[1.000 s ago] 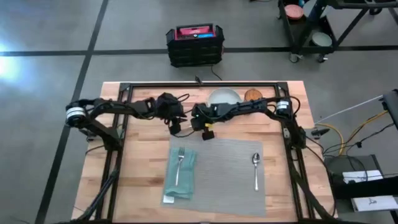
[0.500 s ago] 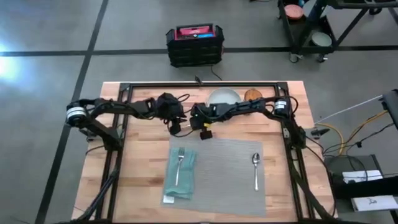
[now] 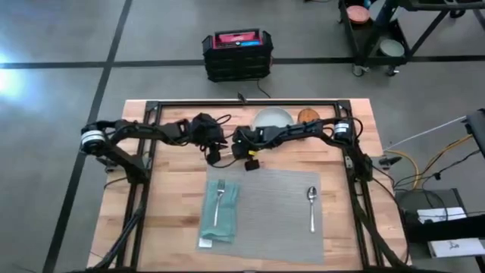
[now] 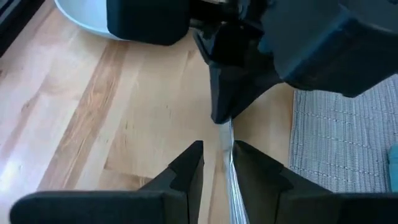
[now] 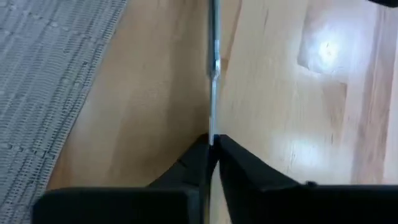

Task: Set table place
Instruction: Put the silver knife on the gray placemat, to the left of the silver spoon

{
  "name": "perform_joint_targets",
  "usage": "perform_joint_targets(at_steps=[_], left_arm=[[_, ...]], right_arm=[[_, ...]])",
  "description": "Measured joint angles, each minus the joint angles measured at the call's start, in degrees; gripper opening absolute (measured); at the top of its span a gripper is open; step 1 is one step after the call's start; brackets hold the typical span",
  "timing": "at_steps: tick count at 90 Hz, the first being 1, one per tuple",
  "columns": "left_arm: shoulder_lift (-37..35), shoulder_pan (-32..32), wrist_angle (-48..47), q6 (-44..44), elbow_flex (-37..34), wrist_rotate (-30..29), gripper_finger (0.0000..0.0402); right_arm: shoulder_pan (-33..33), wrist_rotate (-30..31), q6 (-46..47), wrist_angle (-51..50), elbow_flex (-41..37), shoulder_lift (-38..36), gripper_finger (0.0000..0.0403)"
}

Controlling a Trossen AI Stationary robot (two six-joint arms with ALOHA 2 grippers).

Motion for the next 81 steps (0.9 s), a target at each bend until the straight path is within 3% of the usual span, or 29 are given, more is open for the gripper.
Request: perform_joint_targets(at_steps=[37, 81], left_arm=[[-2.61, 0.0, -0.68, -2.35, 0.0, -0.01, 0.0075], [-17.2, 0.04, -8.04, -1.42, 0.09, -2.59, 0.0075]], right_arm=[[0.57, 2.62, -1.01, -1.18, -0.33, -2.86, 0.0], [2.27, 6.69, -0.9, -8.36, -0.2, -13.82, 0.0]])
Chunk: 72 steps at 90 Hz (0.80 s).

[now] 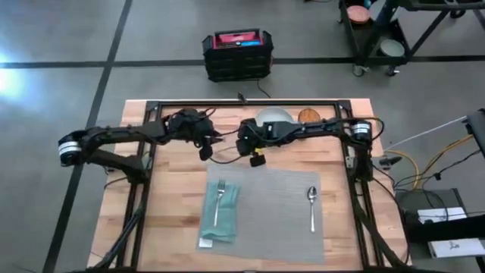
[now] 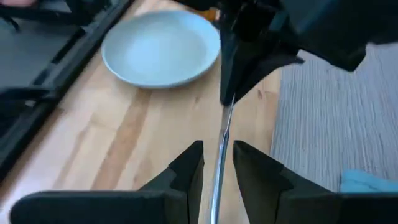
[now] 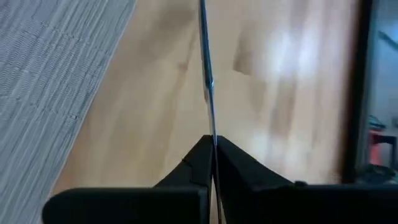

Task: Set table place
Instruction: Put the silver knife on the gray placemat, to the left of the silver spoon

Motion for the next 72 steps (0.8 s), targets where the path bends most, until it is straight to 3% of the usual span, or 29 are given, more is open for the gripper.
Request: perform_joint_targets(at_steps=[30, 54, 72], left_arm=[[-4.59, 0.0, -1.39, -0.04, 0.0, -0.18, 0.0075], [-3.29, -0.07, -1.59, -2.94, -0.02, 0.12, 0.0075], [-2.13, -1.79, -1.47, -4.68, -0.06, 3.98, 0.0075]], right_arm=[[4.84, 1.55, 0.87, -9.06, 0.09, -10.3, 0.0], [10.51, 0.94, 12.73, -19.78, 0.11, -17.43, 0.0], [16.43, -0.07, 21.67, -27.11, 0.13, -21.37, 0.0]])
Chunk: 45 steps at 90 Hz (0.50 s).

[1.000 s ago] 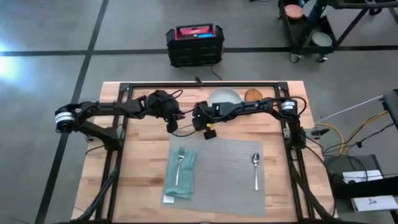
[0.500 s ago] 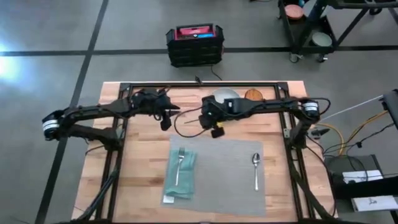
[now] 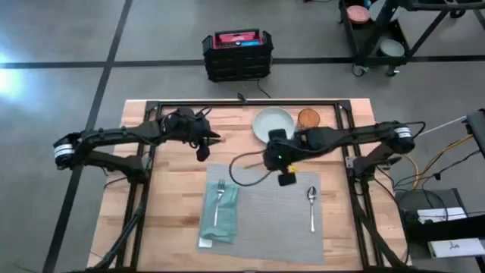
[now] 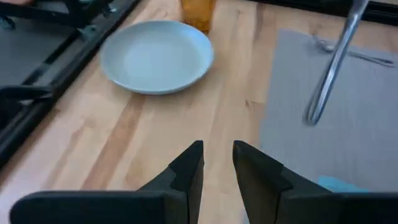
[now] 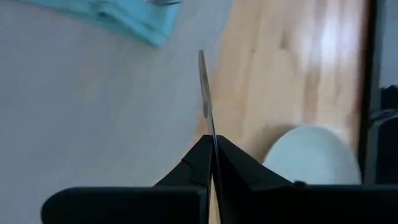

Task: Set table place
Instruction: Put the silver knife on the gray placemat, to the left of the silver spoon

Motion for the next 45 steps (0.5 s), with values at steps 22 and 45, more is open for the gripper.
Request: perform_joint_targets(at_steps=[22, 45], left_arm=[[4.43, -7.71, 9.19, -6.36, -0.03, 10.0, 0.0075], [13.08, -15.2, 26.48, -12.39, -0.03, 15.52, 0.0104]], right_arm=[[9.76, 1.56, -2.28, 0.43, 0.04, -1.14, 0.0], [16.38, 8.94, -2.54, 1.52, 0.04, -0.18, 0.0]])
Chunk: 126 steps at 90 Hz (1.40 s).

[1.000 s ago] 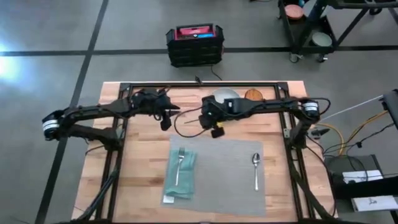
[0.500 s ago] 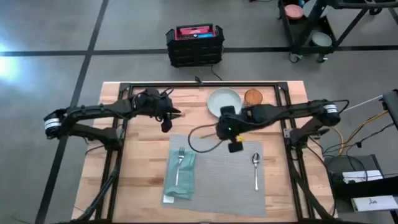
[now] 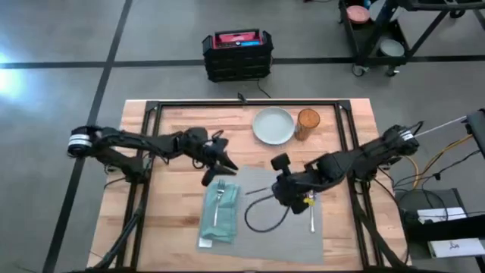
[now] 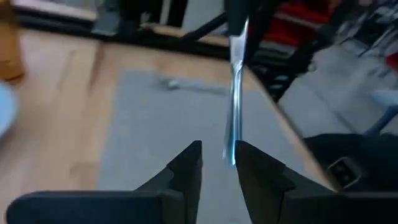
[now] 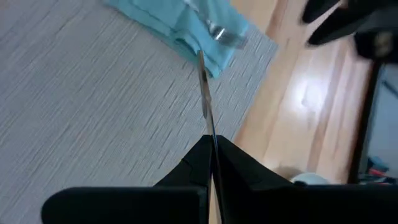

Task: Set table place
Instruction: Put the silver knife on the gray placemat, to the left of the silver spoon

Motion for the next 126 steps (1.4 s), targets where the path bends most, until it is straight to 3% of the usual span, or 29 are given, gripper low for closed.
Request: perform_joint_targets(at_steps=[9, 24, 37, 60, 79, 96, 126], left_arm=[[4.51, -1.21, 3.89, -4.22, 0.34, 4.05, 0.0153], [13.24, -1.48, 4.71, -11.57, 6.01, 20.36, 0.024], [20.47, -2.32, 4.3, -13.23, 12.11, 27.02, 0.0289], [26.28, -2.35, 4.31, -14.66, 18.86, 35.93, 0.0306], [26.76, -2.35, 4.53, -13.88, 20.09, 36.65, 0.0305], [26.83, -2.37, 4.44, -11.75, 19.52, 36.67, 0.0256], [26.85, -2.29, 4.24, -6.9, 19.38, 35.42, 0.005]], right_arm=[[1.81, 1.09, -2.11, 0.02, 0.0, 0.16, 0.0], [3.38, 4.57, -10.08, 3.67, 0.0, 0.16, 0.0], [3.22, 6.12, -18.47, 8.41, 0.0, 0.16, 0.0], [3.07, 9.14, -25.0, 7.41, 0.0, 0.16, 0.0], [3.21, 9.05, -25.86, 6.52, 0.0, 0.16, 0.0], [3.2, 9.05, -26.38, 6.19, 0.0, 0.16, 0.0], [3.59, 8.85, -26.72, 6.58, 0.0, 0.15, 0.0]])
